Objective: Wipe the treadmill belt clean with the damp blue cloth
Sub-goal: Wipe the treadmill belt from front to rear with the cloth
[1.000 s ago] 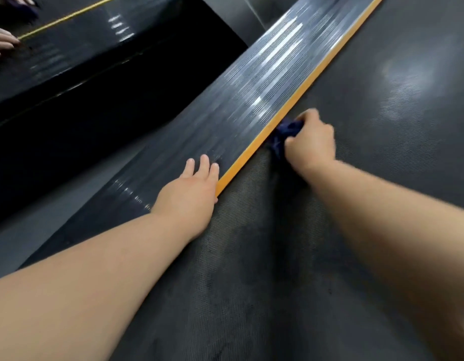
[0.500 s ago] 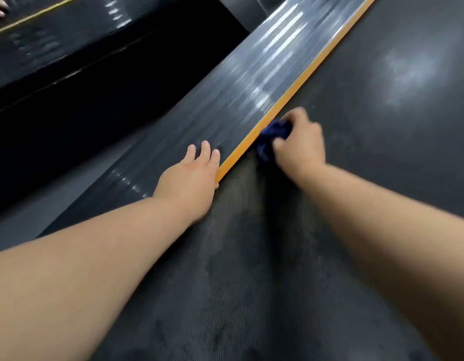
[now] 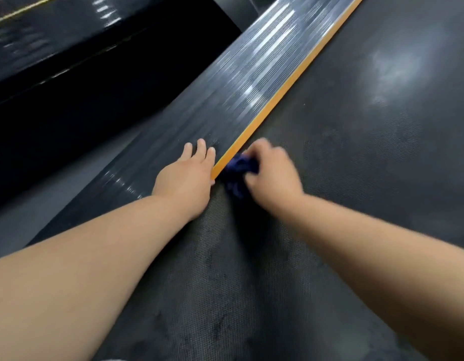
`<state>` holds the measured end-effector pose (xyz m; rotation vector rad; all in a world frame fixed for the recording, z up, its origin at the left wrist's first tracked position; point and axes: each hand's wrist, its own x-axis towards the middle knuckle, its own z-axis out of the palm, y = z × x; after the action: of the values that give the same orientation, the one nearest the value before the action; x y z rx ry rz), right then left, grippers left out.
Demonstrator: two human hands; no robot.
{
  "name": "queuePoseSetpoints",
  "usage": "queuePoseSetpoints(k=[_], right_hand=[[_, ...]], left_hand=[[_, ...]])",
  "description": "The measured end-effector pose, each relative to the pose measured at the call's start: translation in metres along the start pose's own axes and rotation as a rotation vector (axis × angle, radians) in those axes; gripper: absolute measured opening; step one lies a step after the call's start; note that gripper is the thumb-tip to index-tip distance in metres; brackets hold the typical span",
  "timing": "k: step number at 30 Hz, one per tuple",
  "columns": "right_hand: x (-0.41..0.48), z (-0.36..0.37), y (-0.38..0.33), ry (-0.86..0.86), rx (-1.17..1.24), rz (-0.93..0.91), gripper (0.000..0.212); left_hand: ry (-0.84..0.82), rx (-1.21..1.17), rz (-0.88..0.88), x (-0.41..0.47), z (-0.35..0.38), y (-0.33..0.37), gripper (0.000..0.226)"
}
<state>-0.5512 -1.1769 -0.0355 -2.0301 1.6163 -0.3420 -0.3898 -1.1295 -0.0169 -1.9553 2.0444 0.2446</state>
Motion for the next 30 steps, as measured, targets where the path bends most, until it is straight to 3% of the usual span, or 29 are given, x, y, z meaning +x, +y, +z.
queuePoseSetpoints(k=[2, 4, 12, 15, 17, 19, 23, 30], right_hand=[[0.031, -0.014, 0.016, 0.174, 0.063, 0.187, 0.031], [0.045, -0.019, 0.022, 0.193, 0.076, 0.270, 0.031], [-0.044, -0.002, -0.006, -0.260, -0.020, -0.065, 0.035], [-0.006, -0.017, 0.010, -0.090, -0.067, -0.024, 0.036], [0.028, -0.028, 0.019, 0.067, -0.028, 0.122, 0.045], [0.050, -0.034, 0.025, 0.115, -0.032, 0.222, 0.050], [0.023, -0.013, 0.020, 0.015, -0.110, -0.001, 0.035], [-0.012, -0.010, 0.014, -0.204, -0.132, -0.226, 0.034]], left_hand=[[-0.006, 0.023, 0.006, 0.000, 0.002, -0.001, 0.063], [-0.003, 0.031, -0.001, 0.000, 0.003, 0.000, 0.063], [-0.101, -0.019, 0.023, -0.002, 0.004, -0.011, 0.068], [-0.145, -0.053, -0.040, -0.012, 0.003, -0.014, 0.069], [-0.159, -0.020, -0.045, -0.016, 0.001, -0.011, 0.072], [-0.159, 0.025, -0.037, -0.015, -0.003, -0.008, 0.076], [-0.201, 0.065, -0.049, -0.015, -0.007, -0.003, 0.077], [-0.244, 0.044, -0.046, -0.014, -0.014, -0.004, 0.079]])
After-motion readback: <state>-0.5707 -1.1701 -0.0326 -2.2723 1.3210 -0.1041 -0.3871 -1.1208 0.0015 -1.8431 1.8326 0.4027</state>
